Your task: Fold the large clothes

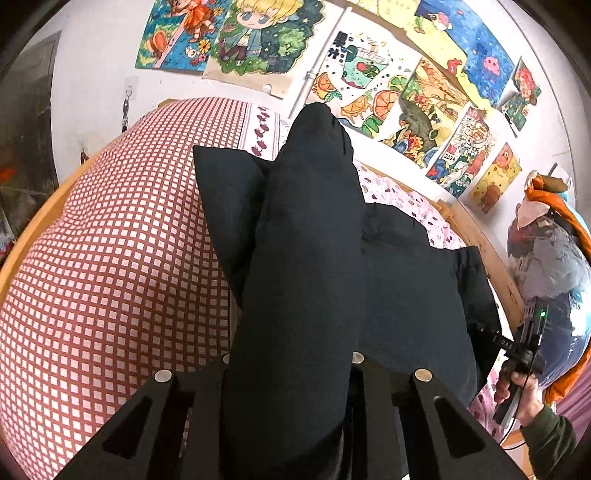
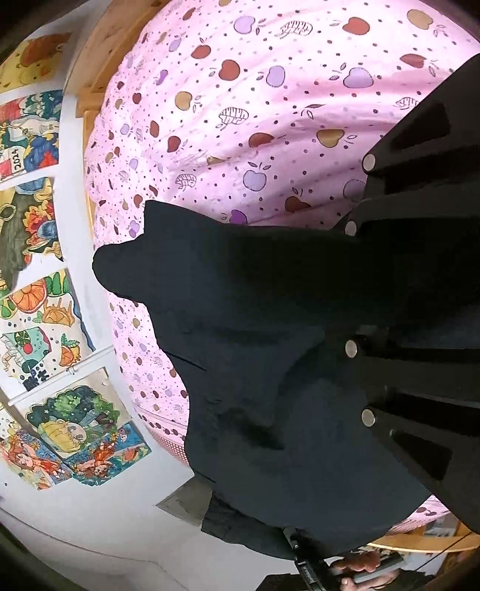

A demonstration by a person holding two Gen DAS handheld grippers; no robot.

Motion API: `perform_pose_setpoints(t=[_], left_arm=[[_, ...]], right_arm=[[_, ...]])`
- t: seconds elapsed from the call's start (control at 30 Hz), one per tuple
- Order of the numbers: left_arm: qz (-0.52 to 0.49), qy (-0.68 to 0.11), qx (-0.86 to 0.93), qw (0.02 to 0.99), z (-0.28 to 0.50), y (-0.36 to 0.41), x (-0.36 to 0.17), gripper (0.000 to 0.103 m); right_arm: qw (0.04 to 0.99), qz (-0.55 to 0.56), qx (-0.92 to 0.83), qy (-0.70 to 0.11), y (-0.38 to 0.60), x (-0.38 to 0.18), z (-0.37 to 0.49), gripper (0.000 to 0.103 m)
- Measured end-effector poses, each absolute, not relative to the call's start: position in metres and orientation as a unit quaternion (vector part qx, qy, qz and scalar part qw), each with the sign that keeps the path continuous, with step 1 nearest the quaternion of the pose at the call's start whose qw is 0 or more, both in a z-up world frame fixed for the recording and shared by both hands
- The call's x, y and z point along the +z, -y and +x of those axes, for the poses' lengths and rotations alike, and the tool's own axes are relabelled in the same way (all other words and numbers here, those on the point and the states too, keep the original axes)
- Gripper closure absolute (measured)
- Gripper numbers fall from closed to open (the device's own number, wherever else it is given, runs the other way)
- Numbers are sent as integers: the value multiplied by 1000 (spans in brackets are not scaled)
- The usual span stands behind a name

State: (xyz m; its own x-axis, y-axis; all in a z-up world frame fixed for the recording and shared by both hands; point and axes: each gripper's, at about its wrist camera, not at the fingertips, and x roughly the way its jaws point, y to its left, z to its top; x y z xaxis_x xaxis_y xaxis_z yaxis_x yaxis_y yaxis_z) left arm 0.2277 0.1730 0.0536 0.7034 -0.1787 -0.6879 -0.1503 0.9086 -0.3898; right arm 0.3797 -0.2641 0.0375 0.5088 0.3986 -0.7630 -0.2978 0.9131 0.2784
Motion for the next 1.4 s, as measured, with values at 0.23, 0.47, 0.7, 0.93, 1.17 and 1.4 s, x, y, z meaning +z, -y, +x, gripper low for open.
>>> perform_pose_setpoints(t=[0.23,0.47,0.7,0.93,1.17,1.4], left_arm=[[-223,-369,-15,902,214,-180,81,84],[-201,-358,-20,911,206,-169,100,84],[-212,-376,-11,902,202,-177,79,84],[-232,-399,8,887,212,-194,51,84],[-213,-414,11,885,218,-198,29,83],[-214,-425,8,880,221,-203,20,80]], right_arm=[[878,83,211,-422,266,74,367,94],[887,64,260,-375,252,126,334,97],[884,24,213,-415,255,103,353,93],[874,17,191,-447,262,72,390,38],[840,59,204,-500,271,20,421,31],[768,169,269,-557,269,-27,424,20]])
